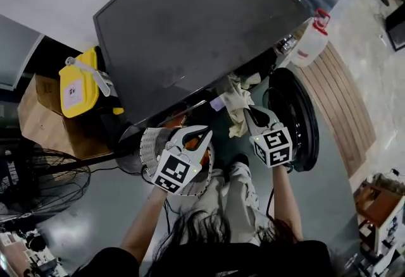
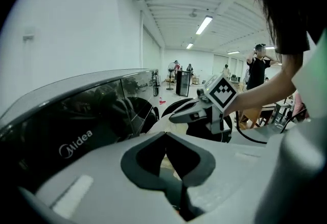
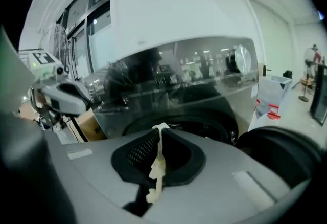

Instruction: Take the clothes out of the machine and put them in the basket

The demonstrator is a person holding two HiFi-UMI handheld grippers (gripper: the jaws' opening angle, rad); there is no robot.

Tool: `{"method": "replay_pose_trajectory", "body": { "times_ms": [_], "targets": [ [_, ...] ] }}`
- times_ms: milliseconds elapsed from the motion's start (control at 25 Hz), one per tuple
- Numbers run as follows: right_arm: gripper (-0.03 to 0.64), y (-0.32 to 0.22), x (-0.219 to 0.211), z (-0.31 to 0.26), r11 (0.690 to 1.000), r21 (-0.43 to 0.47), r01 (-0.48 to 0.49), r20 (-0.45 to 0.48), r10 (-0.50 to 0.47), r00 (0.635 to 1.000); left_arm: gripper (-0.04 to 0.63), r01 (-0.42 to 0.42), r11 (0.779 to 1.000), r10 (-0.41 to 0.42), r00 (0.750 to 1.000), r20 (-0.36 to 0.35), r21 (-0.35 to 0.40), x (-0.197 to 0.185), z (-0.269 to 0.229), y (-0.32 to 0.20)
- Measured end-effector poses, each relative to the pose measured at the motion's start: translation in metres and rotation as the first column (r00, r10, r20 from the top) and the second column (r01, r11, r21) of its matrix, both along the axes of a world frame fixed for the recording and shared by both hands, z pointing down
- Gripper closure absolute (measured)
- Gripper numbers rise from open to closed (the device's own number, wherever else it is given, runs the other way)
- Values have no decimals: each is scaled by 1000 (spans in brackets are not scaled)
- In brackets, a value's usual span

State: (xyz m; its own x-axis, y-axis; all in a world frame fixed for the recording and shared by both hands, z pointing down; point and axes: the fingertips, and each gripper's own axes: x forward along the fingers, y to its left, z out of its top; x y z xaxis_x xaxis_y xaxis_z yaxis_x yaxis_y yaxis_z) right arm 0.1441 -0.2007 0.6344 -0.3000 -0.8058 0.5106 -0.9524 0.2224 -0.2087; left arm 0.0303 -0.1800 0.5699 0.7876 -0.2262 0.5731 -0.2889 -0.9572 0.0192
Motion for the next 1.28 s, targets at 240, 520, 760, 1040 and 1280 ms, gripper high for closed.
{"method": "replay_pose_trajectory", "body": {
  "times_ms": [240, 520, 760, 1040, 1280],
  "targets": [
    [588, 15, 0, -73, 998, 60, -36, 76, 31, 997, 594, 11, 1000, -11, 1000, -19, 11, -5, -25, 0],
    [588, 32, 6, -156, 988, 149, -50, 111, 34, 993, 572, 18, 1000, -18, 999, -35, 4, 2, -48, 8],
    [588, 39, -9, -214, 973, 226, -49, 106, 25, 994, 503, -18, 1000, 17, 999, -35, -19, -4, -45, 21],
    [588, 52, -23, -276, 947, 315, -65, 114, 30, 993, 403, -90, 996, 89, 995, -44, -25, 4, -48, 37],
    [588, 74, -39, -321, 924, 373, -82, 122, 38, 992, 324, -136, 990, 133, 988, -77, -34, 13, -58, 56]
  ]
}}
